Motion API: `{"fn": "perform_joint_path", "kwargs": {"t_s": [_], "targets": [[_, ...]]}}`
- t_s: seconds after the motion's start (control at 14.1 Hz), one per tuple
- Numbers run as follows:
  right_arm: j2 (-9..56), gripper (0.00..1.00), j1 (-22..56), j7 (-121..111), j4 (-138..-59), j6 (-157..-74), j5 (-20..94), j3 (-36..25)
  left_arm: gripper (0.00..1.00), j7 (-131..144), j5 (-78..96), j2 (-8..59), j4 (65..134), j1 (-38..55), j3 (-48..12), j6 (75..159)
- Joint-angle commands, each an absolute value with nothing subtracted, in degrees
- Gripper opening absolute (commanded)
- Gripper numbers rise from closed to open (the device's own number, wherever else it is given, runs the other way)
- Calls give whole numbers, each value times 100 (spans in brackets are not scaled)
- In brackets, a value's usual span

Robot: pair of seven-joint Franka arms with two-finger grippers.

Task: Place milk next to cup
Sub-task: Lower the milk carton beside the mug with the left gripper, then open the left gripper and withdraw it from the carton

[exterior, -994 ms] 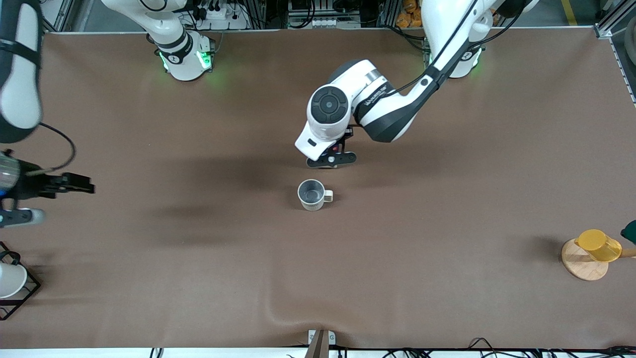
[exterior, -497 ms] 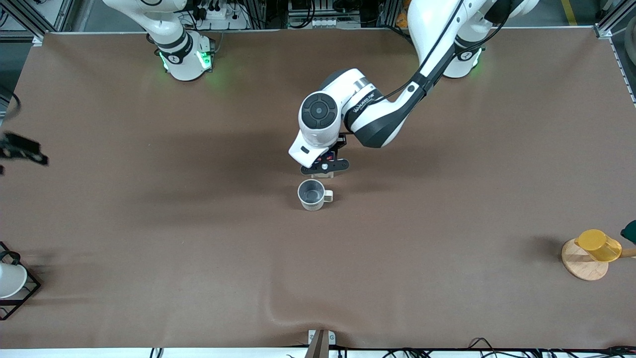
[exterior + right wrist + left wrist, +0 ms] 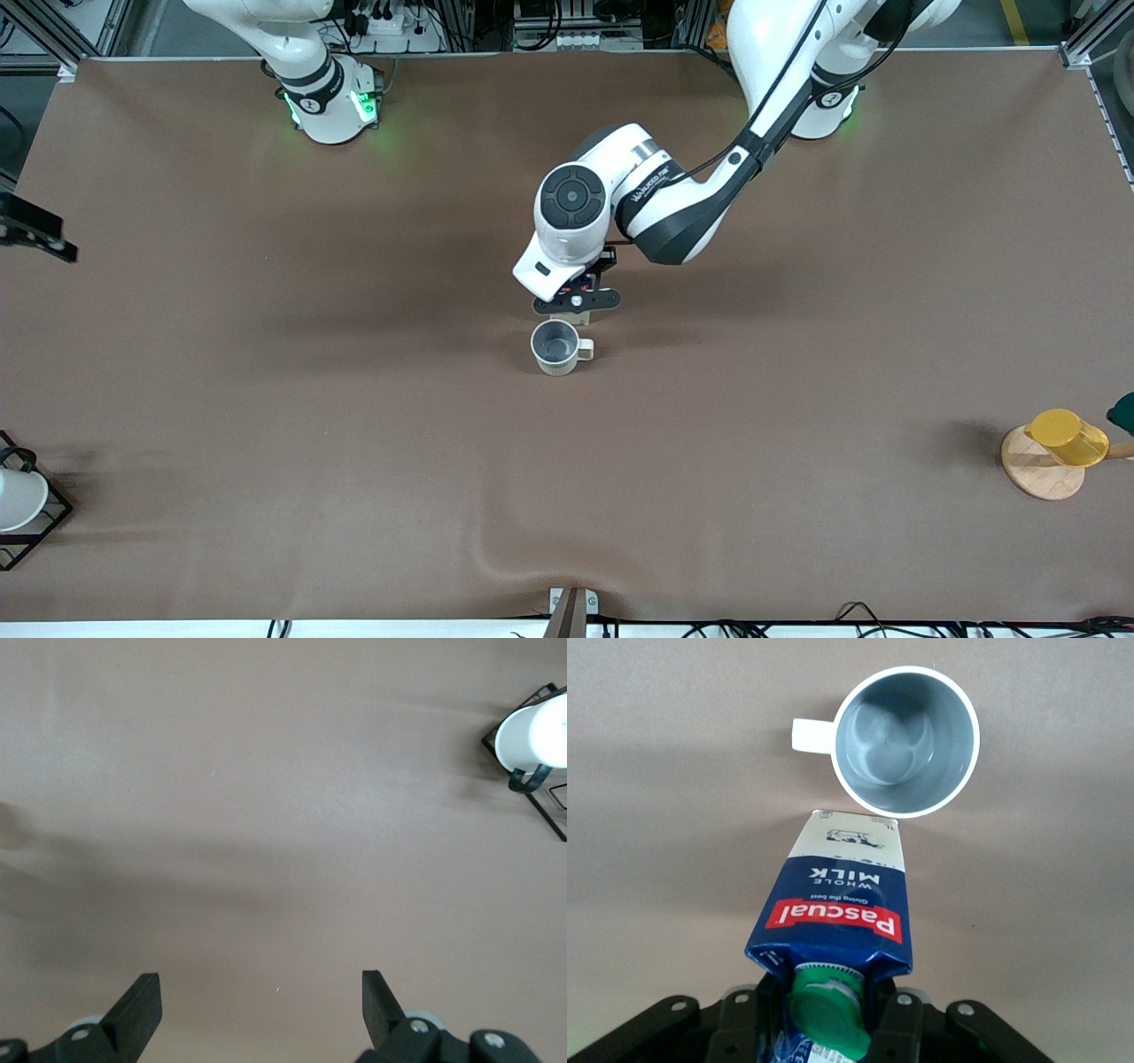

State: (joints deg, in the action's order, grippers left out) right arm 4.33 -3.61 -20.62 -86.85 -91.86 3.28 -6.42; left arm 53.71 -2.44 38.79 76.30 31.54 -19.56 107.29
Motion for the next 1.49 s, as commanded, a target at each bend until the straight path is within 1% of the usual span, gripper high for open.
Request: {"fn": "perform_joint_path", "kwargs": {"t_s": [0.0, 0.07, 0.14, 0.21, 0.28, 0.36, 0.43, 0.57, 0.71, 0.85, 0.99, 1.14, 1.42], "targets": [[211, 100, -274, -1777, -8895, -9299, 238, -510, 33, 5238, -229, 3999, 7471, 3243, -1854, 10872], [211, 100, -194, -1575, -8895, -9281, 220, -510, 36, 5221, -220, 4016, 7471, 3234, -1854, 11020], [211, 100, -159, -1512, -8886, -9281, 228, -510, 36, 5229, -220, 4069, 7471, 3243, -1854, 11074], [211, 100, -106, -1503, -8886, -9273, 229, -510, 40, 5229, -220, 4078, 7479, 3243, -1854, 11109], [211, 100, -79, -1503, -8886, -9272, 229, -510, 54, 5229, -220, 4078, 7479, 3243, -1854, 11109], [211, 100, -70, -1512, -8886, -9281, 220, -510, 89, 5221, -220, 4078, 7479, 3243, -1854, 11109], [211, 100, -70, -1503, -8886, -9281, 220, -510, 100, 5212, -220, 4052, 7479, 3243, -1854, 11109], [211, 100, -70, -1512, -8886, -9264, 220, -510, 100, 5229, -211, 3999, 7488, 3243, -1872, 11083], [211, 100, -70, -1512, -8877, -9264, 211, -510, 100, 5256, -185, 3746, 7488, 3234, -1916, 10995], [202, 100, -70, -1521, -8886, -9246, 167, -510, 100, 5238, -176, 3359, 7488, 3147, -1933, 10654], [202, 100, 25, -1494, -8886, -9237, 1, -457, 100, 5221, -184, 3008, 7488, 3033, -1881, 10608], [202, 100, 149, -1328, -8842, -9211, -263, -466, 100, 5212, -158, 2464, 7541, 2761, -1907, 10539], [202, 100, 123, -1327, -8842, -9211, -194, -475, 100, 5177, -246, 1549, 7585, 2191, -1863, 9679]]}}
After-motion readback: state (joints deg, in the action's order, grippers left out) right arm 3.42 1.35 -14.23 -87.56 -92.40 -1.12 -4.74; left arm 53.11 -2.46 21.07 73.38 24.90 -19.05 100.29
